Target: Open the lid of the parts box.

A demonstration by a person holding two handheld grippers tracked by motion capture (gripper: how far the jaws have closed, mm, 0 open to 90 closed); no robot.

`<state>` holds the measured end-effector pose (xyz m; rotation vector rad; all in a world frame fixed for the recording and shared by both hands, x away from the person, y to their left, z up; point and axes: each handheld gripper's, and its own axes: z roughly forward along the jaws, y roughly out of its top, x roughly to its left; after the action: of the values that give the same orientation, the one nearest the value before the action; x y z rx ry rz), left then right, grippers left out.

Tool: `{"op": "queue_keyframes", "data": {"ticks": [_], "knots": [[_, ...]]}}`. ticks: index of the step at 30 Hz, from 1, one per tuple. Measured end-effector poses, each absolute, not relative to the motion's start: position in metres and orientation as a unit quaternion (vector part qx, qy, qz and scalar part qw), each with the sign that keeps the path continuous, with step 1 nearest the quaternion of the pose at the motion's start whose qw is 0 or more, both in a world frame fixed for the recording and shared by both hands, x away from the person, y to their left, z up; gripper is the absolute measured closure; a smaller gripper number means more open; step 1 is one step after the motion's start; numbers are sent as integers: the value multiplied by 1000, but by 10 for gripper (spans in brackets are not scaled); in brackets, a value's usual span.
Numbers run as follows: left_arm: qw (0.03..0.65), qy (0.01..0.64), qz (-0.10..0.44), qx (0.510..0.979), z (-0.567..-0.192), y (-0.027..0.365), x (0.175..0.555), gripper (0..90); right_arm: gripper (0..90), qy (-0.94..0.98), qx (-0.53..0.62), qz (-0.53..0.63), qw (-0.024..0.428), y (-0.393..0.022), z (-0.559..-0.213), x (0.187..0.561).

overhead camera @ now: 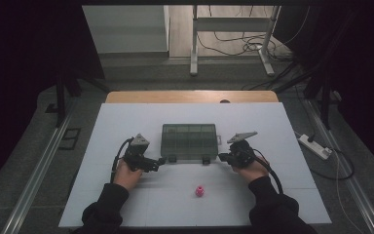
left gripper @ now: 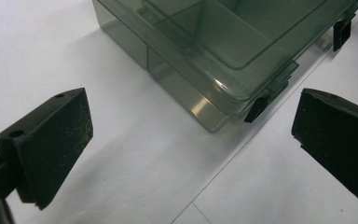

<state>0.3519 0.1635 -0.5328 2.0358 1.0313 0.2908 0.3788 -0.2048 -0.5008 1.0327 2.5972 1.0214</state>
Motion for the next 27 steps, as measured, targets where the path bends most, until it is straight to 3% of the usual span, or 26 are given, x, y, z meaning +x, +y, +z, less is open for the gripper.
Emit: {"op": "queue_keyframes", "data": {"ticks": [27], "knots": [[431,424,72,793,-515,176,351,5,893,852,340,386,98,-208,-487,378]]}}
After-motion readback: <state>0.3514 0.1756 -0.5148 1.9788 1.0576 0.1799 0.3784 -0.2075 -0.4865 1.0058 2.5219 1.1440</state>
